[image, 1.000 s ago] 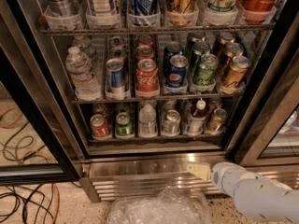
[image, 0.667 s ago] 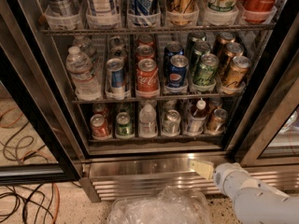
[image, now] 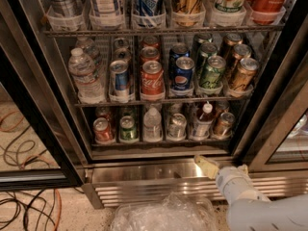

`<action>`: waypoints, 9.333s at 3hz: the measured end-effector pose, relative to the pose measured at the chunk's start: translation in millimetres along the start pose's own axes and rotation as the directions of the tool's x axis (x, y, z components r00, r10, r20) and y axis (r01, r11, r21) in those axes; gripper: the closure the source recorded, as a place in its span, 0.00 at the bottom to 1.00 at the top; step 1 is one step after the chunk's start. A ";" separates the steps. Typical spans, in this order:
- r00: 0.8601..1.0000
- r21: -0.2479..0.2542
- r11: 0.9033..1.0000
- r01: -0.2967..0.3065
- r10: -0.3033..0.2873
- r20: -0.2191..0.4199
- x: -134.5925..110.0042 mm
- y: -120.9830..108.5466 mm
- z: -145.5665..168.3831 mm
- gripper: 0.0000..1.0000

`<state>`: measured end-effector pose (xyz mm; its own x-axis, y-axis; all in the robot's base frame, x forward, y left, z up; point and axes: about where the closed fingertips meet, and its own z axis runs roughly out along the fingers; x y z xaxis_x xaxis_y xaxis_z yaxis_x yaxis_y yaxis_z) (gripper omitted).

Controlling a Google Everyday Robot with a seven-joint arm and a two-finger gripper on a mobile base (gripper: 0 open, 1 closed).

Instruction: Pick orange can from bottom shelf of fridge

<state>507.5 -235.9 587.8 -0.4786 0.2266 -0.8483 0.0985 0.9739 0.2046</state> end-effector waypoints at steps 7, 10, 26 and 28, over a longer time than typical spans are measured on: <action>0.968 0.108 0.988 -0.114 0.086 0.236 -12.6 16.3 50.1 0.52; 0.946 0.138 0.977 -0.164 0.116 0.302 -28.2 1.1 61.4 0.43; 0.858 0.108 0.983 -0.145 0.071 0.508 -107.3 -25.8 141.2 0.43; 0.858 0.116 0.983 -0.140 0.062 0.510 -109.0 -27.3 143.6 0.59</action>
Offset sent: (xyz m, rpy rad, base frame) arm -0.0055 0.0144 0.0121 -0.0403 -0.1990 -0.1663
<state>682.2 -285.1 604.6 0.0409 0.2621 -0.9642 0.2645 0.9277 0.2634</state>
